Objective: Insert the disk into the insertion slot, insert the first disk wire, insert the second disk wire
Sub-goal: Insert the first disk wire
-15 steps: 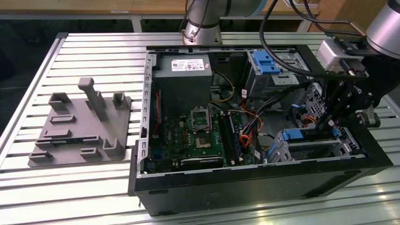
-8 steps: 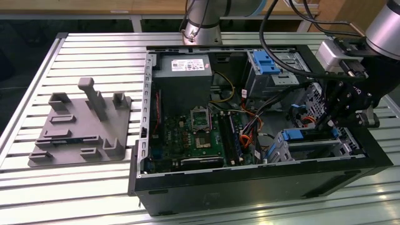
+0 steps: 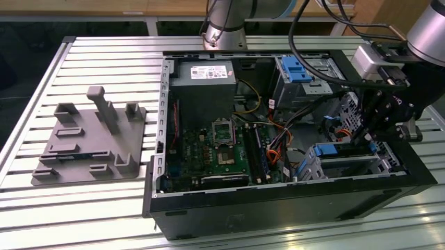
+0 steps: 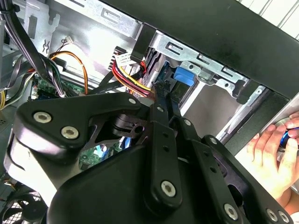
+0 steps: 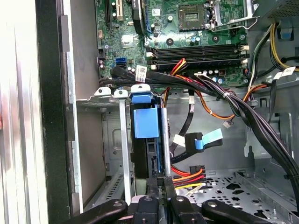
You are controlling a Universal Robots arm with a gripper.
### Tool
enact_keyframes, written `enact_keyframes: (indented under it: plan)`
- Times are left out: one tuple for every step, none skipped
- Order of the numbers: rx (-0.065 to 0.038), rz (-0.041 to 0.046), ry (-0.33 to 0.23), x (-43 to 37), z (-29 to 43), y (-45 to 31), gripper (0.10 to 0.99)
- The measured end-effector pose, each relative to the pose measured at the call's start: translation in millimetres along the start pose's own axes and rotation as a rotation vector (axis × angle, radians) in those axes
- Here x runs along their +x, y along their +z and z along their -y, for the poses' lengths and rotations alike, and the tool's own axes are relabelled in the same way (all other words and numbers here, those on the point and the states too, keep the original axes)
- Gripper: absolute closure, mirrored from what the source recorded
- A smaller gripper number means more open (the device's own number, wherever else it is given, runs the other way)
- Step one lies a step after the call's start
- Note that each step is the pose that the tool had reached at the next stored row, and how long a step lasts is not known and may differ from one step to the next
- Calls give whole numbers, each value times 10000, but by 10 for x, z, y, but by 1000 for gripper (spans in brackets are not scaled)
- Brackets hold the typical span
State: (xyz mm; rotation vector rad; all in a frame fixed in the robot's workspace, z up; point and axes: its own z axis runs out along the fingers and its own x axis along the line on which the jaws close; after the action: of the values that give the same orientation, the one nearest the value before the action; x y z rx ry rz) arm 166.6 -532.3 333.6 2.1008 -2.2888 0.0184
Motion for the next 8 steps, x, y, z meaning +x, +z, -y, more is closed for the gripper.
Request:
enact_keyframes:
  plan:
    - [0,1,0,0,0,-1,922]
    - [0,1,0,0,0,-2,922]
    - [0,1,-1,0,0,-3,922]
    - [0,0,0,0,0,-5,922]
    - [0,-2,0,0,0,-9,922]
    - [1,-1,0,0,0,-11,922]
    - [1,-1,0,0,0,-14,922]
    - [0,0,0,0,0,-14,922]
